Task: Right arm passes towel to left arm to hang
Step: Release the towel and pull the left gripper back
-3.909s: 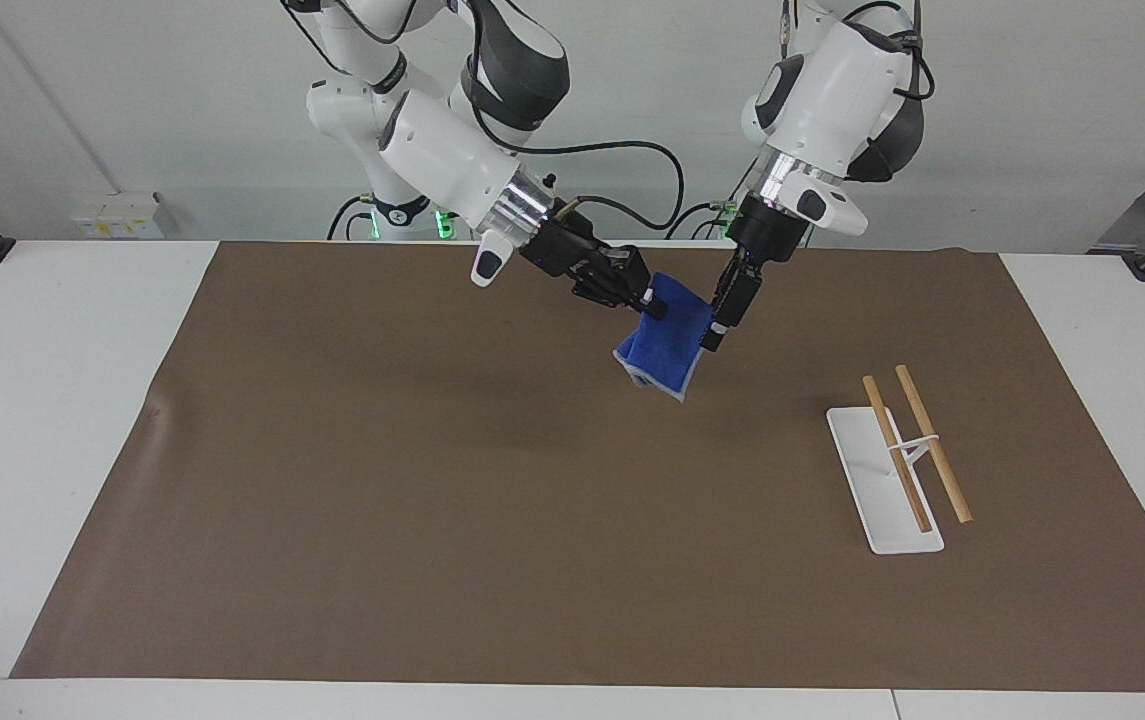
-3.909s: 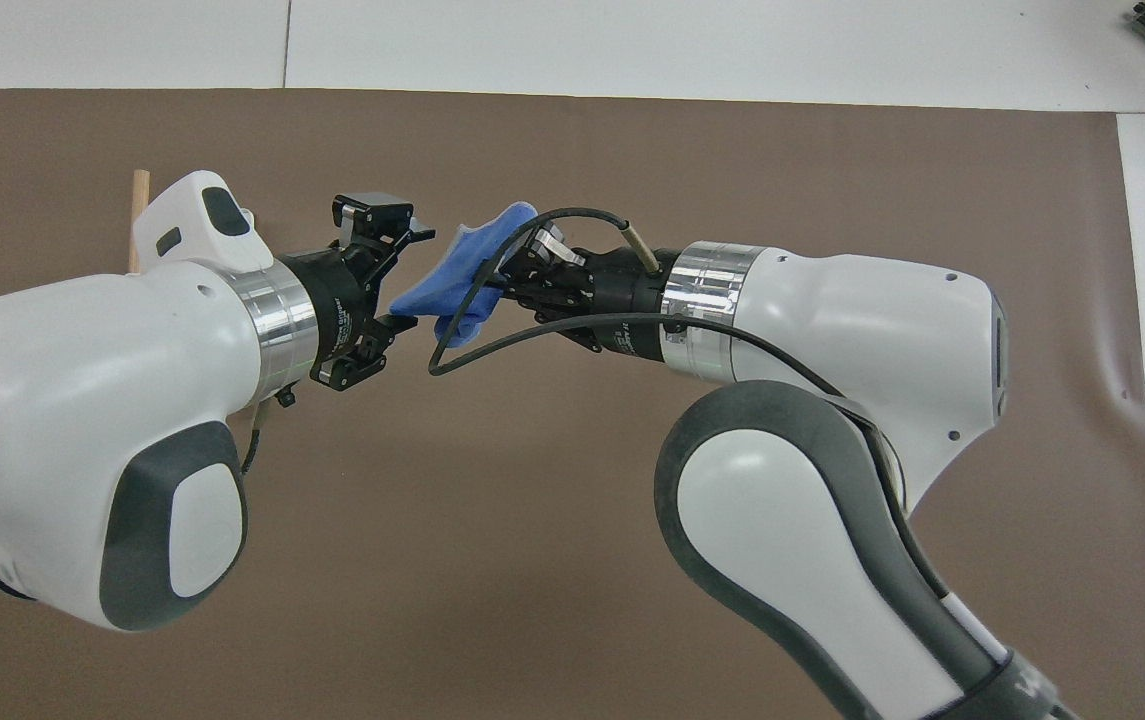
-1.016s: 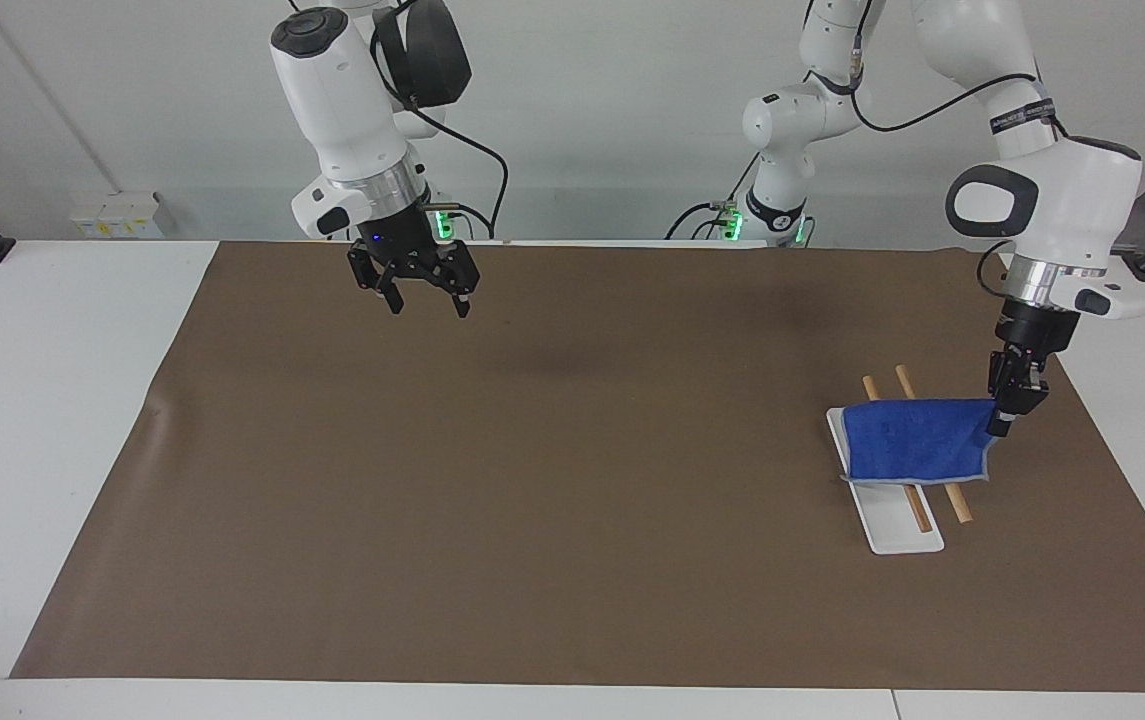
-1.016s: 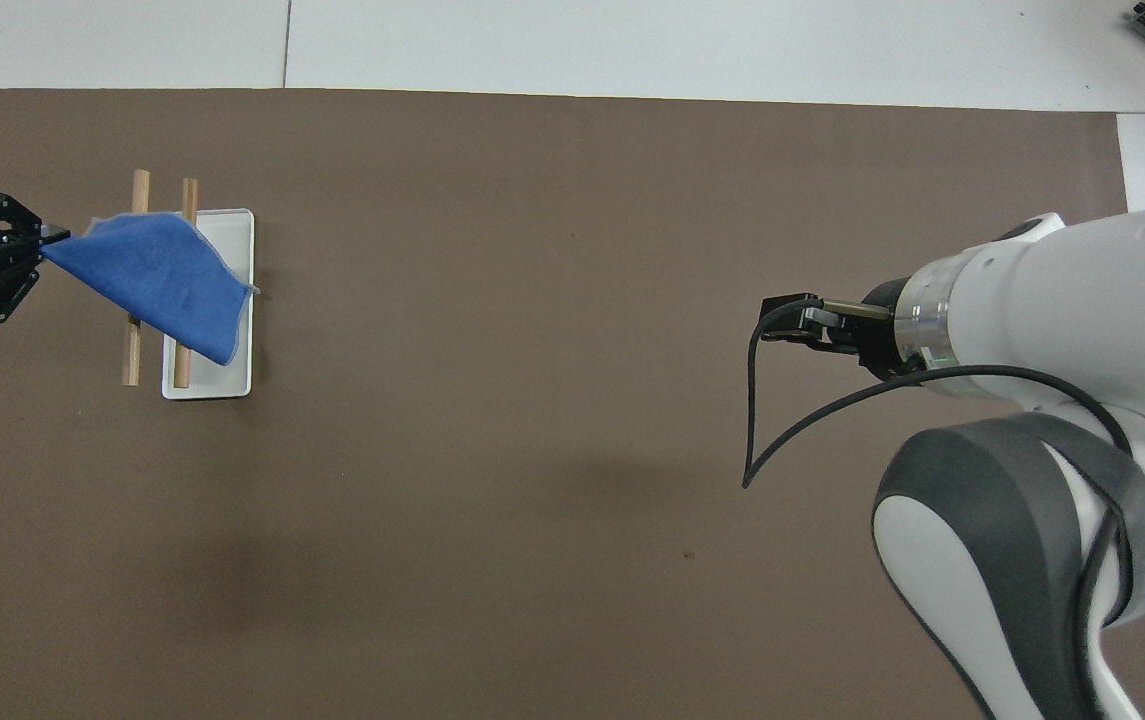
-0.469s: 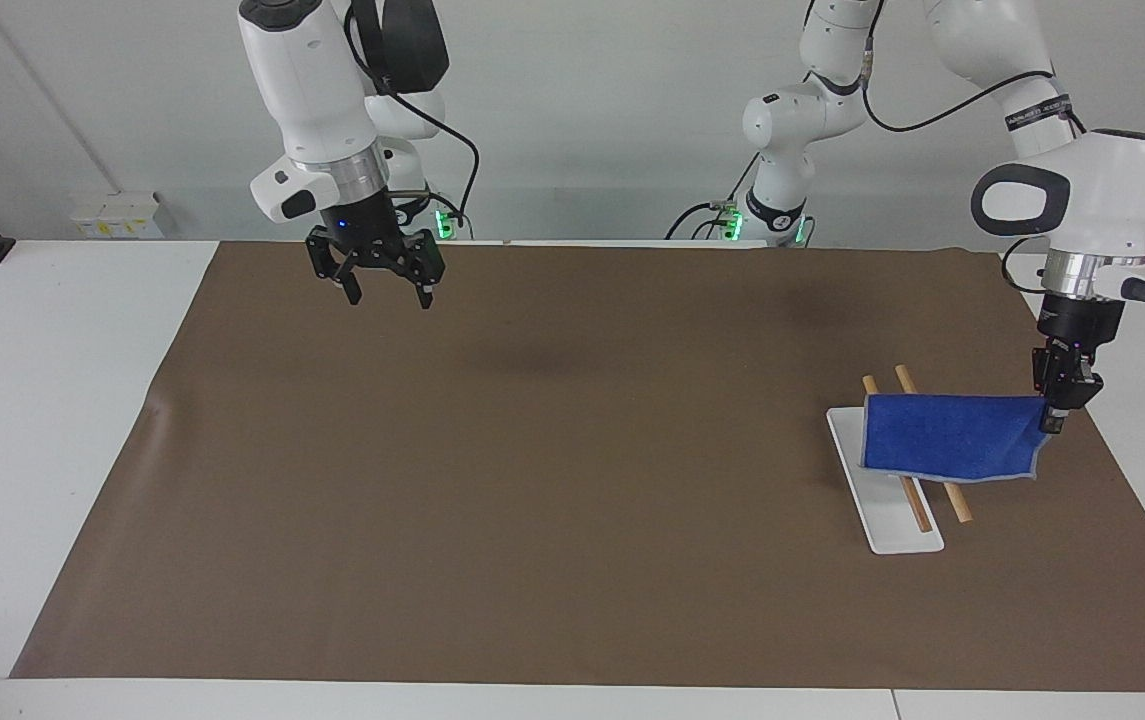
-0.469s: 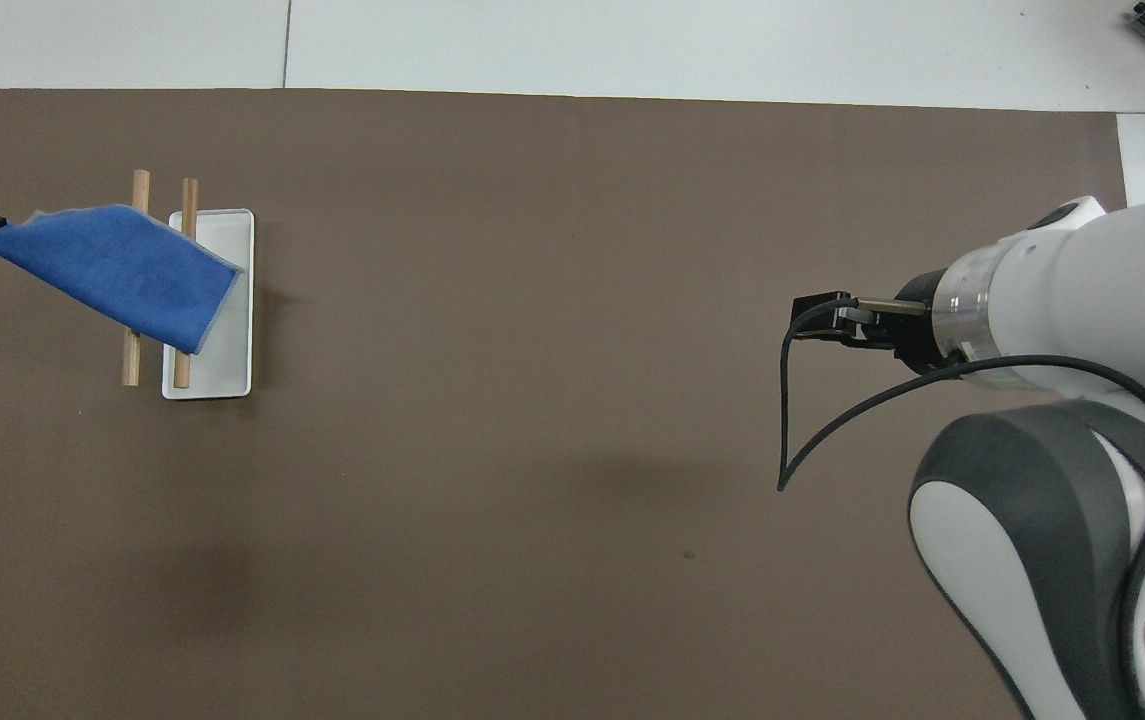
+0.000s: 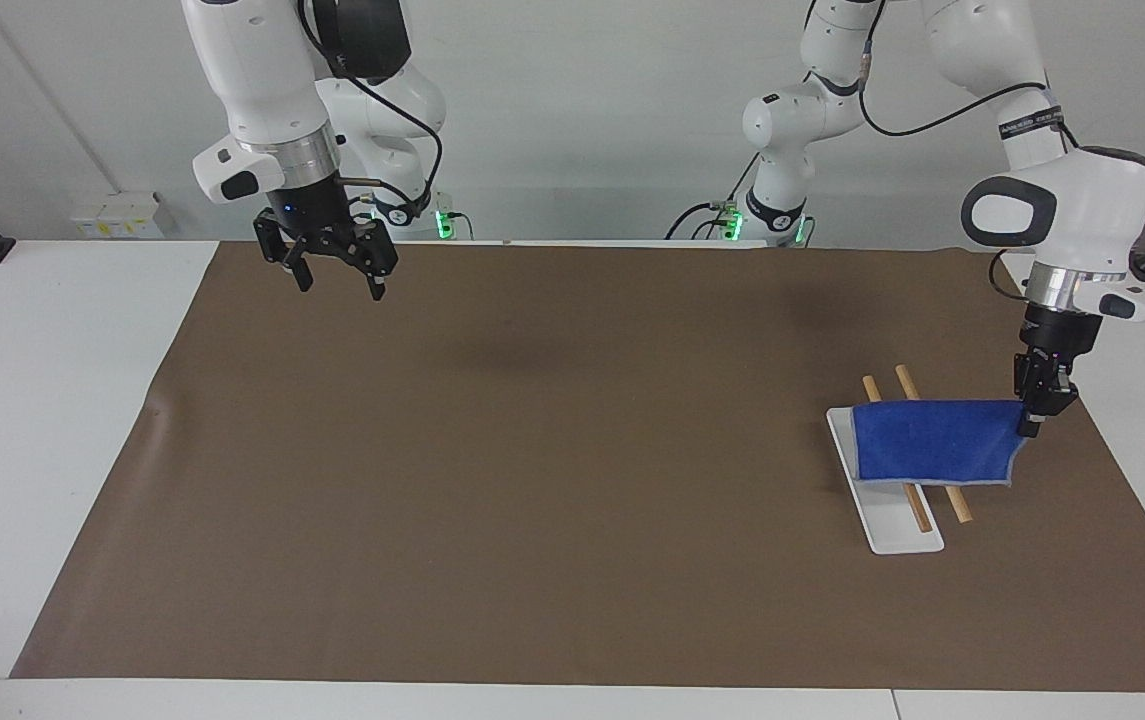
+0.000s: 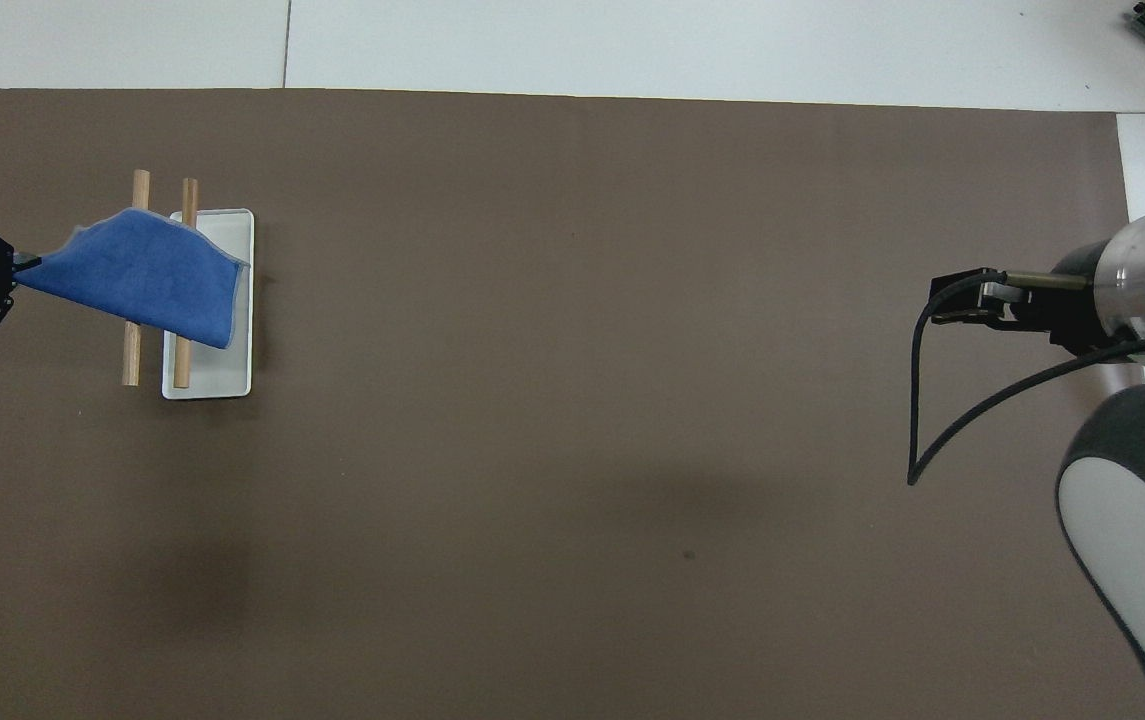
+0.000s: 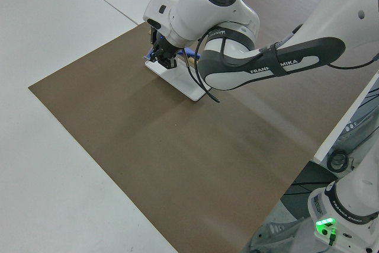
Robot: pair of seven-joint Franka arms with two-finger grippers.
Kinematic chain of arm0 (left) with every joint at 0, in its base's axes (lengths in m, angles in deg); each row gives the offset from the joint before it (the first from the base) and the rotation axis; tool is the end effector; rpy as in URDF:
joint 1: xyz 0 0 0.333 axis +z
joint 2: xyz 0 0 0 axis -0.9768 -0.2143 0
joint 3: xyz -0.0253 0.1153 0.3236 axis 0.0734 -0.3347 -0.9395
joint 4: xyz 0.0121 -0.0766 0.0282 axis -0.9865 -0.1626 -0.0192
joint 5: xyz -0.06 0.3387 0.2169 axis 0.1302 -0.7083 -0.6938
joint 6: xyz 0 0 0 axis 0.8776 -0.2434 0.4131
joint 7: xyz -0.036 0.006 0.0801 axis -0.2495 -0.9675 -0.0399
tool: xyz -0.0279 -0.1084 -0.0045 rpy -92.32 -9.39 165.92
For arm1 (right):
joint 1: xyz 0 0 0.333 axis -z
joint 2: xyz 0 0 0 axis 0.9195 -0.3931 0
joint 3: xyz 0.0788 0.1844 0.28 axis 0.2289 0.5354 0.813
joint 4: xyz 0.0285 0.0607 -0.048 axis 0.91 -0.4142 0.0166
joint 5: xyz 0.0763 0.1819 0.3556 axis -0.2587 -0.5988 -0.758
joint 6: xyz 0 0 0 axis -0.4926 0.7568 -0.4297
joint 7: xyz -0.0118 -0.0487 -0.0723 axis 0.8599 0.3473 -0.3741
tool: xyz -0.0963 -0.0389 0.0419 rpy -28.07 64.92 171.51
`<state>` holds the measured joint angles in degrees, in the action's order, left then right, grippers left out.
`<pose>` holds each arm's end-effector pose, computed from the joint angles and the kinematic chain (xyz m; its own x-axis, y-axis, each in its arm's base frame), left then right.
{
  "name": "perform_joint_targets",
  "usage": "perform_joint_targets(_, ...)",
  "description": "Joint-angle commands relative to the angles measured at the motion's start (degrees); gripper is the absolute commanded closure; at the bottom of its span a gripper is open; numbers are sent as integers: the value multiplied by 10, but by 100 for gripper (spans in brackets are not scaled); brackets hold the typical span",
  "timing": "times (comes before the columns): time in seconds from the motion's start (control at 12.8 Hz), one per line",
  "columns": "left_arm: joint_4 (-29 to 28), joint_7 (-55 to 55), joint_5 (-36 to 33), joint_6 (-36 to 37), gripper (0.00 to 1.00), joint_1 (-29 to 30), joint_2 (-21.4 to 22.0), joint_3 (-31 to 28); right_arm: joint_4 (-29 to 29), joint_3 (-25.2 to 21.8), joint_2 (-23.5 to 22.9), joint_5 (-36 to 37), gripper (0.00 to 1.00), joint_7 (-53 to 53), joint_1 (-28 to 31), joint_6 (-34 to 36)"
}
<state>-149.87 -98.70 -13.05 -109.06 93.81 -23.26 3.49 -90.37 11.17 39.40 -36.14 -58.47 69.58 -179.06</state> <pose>0.5889 0.1118 0.4416 0.3261 0.9362 0.1312 0.7896 -0.3461 0.5067 0.5555 0.0634 0.6500 0.9740 -0.1930 0.1184 -0.1987 -0.9793 0.0385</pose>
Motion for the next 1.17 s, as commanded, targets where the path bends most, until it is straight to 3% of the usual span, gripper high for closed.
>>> perform_joint_targets(0.0,-26,17,12,-10,100,-2,7,1,49,-13,-27,11,0,8,-6,32)
perform_joint_targets(0.08,-27,15,12,-9,96,-2,8,1,67,-14,-36,11,0,8,-10,36)
perform_joint_targets(0.16,-27,14,12,-7,75,-1,8,1,84,-25,-46,9,0,8,-21,47)
perform_joint_targets(0.31,-27,14,12,-1,19,3,8,0,91,-64,-47,7,0,37,-39,66)
perform_joint_targets(0.39,-25,14,12,-1,10,3,8,0,90,-73,-46,4,0,63,-39,69)
perform_joint_targets(0.55,-18,15,12,-1,4,3,6,-1,79,-80,-40,2,0,75,-38,81)
perform_joint_targets(0.7,8,21,11,15,5,0,1,-15,71,-80,-34,2,0,76,-36,102)
perform_joint_targets(1.09,169,40,-24,183,4,-2,-49,-44,59,-88,-27,2,0,97,-39,101)
